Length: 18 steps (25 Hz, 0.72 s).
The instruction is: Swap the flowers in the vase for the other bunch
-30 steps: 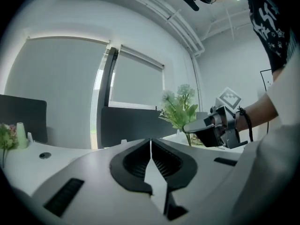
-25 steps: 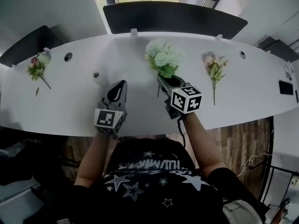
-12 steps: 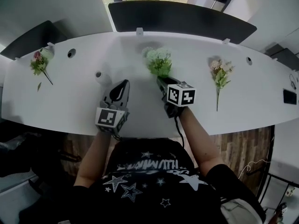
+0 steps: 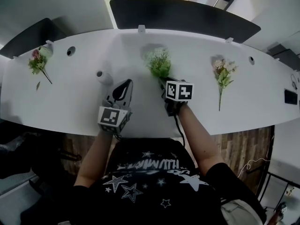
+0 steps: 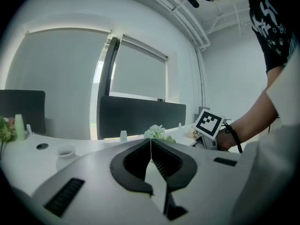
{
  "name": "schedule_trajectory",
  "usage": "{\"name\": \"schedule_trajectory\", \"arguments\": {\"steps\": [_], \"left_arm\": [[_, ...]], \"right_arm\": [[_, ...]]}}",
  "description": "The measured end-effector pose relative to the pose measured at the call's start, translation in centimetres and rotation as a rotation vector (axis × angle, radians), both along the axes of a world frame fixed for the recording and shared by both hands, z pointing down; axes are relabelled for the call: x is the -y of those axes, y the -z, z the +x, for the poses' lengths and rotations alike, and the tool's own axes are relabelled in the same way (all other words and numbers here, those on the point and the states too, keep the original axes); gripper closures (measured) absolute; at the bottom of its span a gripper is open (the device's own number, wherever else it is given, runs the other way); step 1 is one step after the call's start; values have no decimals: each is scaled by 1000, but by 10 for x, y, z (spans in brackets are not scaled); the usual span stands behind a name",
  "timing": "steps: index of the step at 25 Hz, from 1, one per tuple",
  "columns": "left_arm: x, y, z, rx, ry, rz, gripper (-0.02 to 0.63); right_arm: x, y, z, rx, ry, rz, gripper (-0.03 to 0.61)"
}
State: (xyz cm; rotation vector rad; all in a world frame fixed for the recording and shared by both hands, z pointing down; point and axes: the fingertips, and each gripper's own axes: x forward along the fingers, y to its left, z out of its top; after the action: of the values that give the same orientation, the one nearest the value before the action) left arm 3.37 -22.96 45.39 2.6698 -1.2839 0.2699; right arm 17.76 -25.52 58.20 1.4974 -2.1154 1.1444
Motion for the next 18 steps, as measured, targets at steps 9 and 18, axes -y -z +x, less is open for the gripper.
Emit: {"name": "schedule_trajectory", "arguments": {"steps": [9,18], "left_arm": [[0,-8,1,-14,-25,-11,601],[-3,-7,-3,-16,-22,-16,601]], "right_arm": [[-1,-8,1,-51,-7,-33,468],[-5,3,-3,-18,11,18,387]]}}
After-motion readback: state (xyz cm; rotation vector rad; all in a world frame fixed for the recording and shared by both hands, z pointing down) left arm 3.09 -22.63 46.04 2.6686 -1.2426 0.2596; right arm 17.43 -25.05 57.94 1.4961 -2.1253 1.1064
